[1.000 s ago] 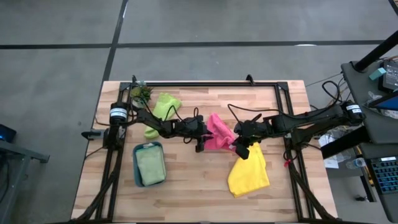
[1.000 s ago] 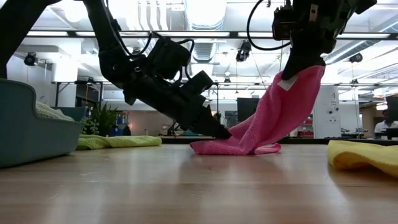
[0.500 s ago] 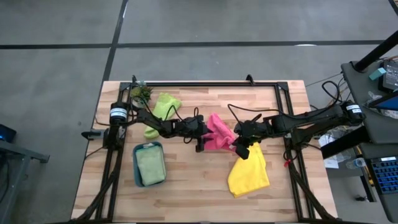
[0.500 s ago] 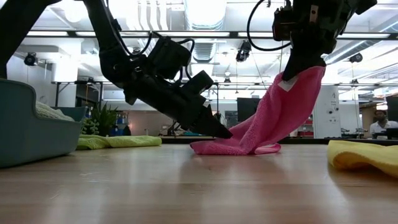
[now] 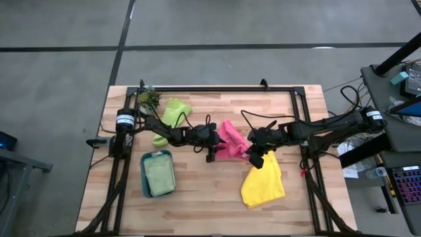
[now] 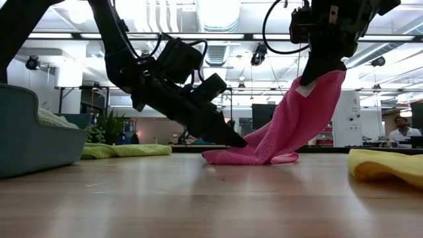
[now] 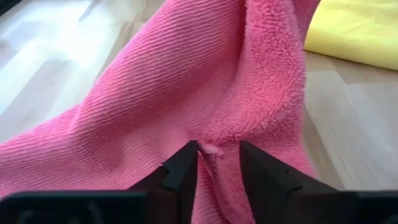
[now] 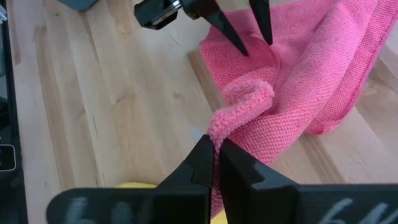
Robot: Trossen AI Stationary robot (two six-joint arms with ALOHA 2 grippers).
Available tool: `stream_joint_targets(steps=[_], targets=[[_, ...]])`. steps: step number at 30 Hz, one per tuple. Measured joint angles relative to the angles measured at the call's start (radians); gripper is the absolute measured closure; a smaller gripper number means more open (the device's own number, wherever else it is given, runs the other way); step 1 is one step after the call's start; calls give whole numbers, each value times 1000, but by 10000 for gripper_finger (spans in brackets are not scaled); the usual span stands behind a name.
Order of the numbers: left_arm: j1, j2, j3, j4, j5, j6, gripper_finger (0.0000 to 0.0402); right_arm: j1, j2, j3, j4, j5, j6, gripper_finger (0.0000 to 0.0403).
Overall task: Fold microfiber towels
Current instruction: Fold the pink microfiber cloth
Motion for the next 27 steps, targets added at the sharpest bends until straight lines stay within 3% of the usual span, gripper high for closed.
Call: stream_joint_targets(steps=[7, 12, 20, 27], targets=[[1, 0, -1, -1, -4, -4, 388, 0, 0, 0, 0, 0, 0, 394], [0, -47, -11, -30, -13, 4, 400, 0, 0, 2, -2, 0, 5, 394], [-10, -477, -108, -239, -16, 172, 401, 12, -25, 87, -43, -8, -61, 394], [-10, -832, -192, -285, -16, 180, 401, 11, -35, 239, -194, 59, -155, 394]])
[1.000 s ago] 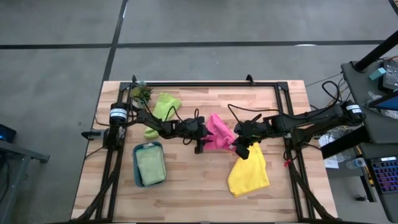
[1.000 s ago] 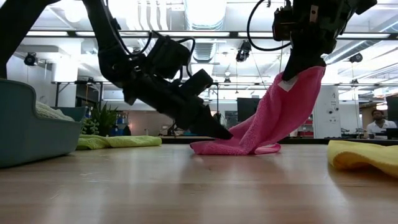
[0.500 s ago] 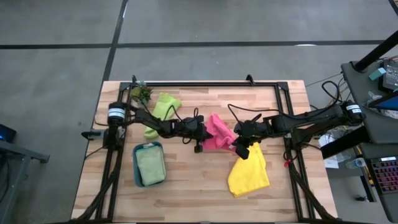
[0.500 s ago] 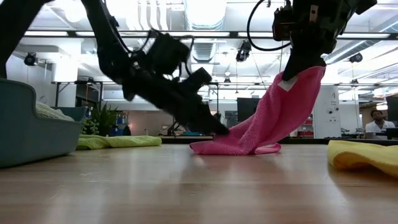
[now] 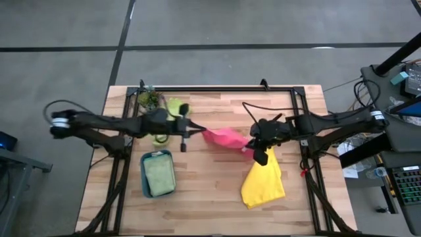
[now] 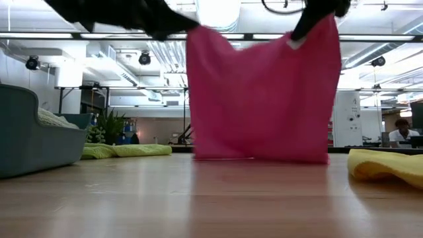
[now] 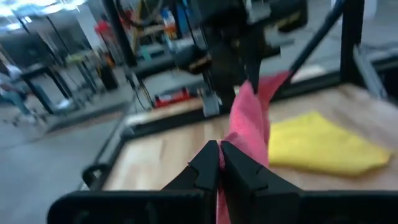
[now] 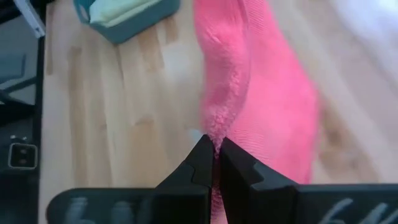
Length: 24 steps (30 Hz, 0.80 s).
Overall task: Fold microfiber towels
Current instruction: Fold the pink microfiber cloth
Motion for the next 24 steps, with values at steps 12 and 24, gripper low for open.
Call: stream_joint_targets(steps=[12, 24], targets=[[87, -194, -31, -39, -99, -34, 402, -30, 20, 263, -233, 287, -197, 394], [337, -159, -15, 22, -38, 38, 402, -242, 117, 310, -156, 411, -506, 394]])
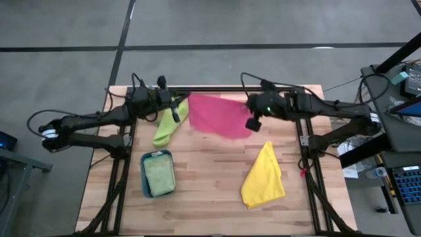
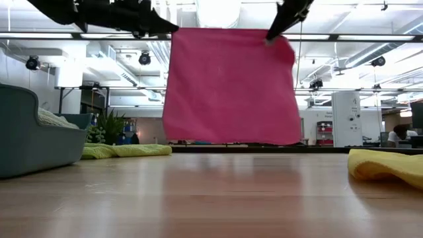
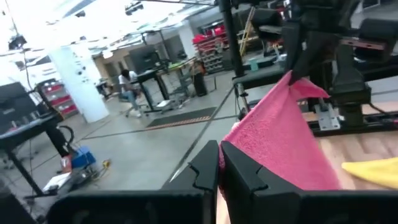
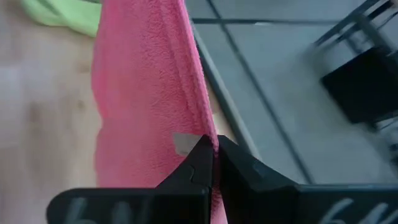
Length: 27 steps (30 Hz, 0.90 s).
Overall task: Fold microfiber towels
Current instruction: Fold the pink microfiber cloth
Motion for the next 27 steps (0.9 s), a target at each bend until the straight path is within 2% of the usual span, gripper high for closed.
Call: stream_joint_targets(steps=[3, 7, 9, 12, 16, 20, 27], targets=[[70, 0, -1, 0, 110, 16, 402, -51, 15, 1, 58, 0, -95, 394], [96, -2, -22, -10, 206, 20, 402, -74, 23, 1, 31, -33, -106, 394], [95, -3, -40, -45, 231, 21, 402, -73, 24, 0, -14, -113, -61, 394], [80, 3, -65, -127, 305, 13, 402, -70, 25, -22, -25, -296, 67, 394], [12, 23, -134, -144, 344, -20, 401, -13, 54, -104, -24, -475, 214, 394], [-79, 26, -205, -140, 344, -50, 401, 91, 109, -201, 16, -507, 326, 394], [-232, 27, -268, -140, 343, -161, 401, 242, 234, -312, 228, -584, 499, 394]])
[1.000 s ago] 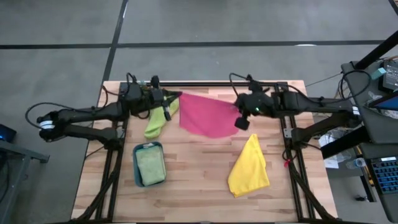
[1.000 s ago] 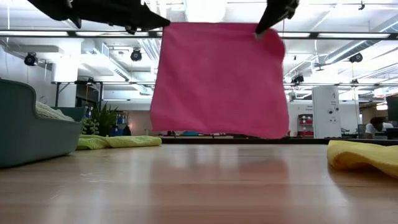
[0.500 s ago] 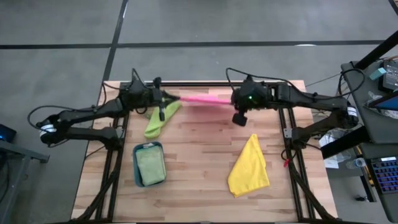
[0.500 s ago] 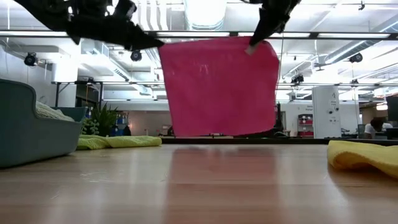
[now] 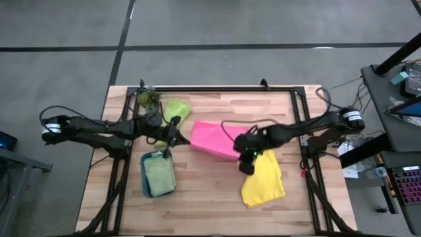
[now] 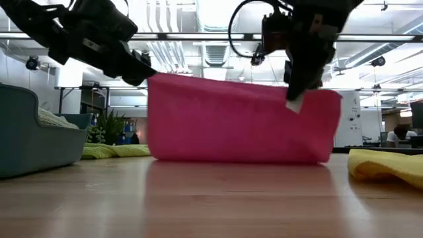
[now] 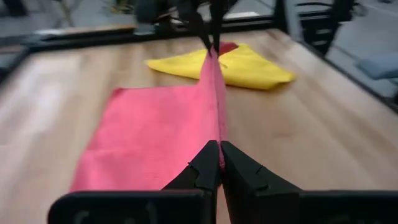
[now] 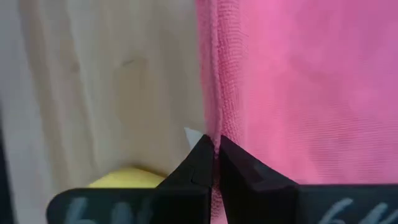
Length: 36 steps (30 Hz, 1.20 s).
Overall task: Fold microfiber towels
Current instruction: Fold the pink microfiber cloth
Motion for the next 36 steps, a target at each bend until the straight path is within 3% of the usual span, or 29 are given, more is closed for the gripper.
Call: stream_joint_targets(steps=[6, 14, 17, 20, 26, 36], targets=[[-107, 13, -3, -35, -2, -38, 401, 73, 110, -18, 137, -63, 65, 394], [-107, 102, 0, -73, -42, -35, 401, 69, 162, 36, 70, -59, 23, 394], [-103, 149, 0, -94, -92, -33, 401, 46, 151, 62, -18, -8, -17, 394], [-92, 189, 6, -92, -212, -27, 401, 14, 147, 94, -88, 60, -60, 394], [-45, 230, 38, -51, -386, 1, 401, -70, 148, 116, -133, 97, -159, 394], [70, 280, 38, 13, -398, 15, 401, -202, 153, 116, -165, 168, -250, 394]])
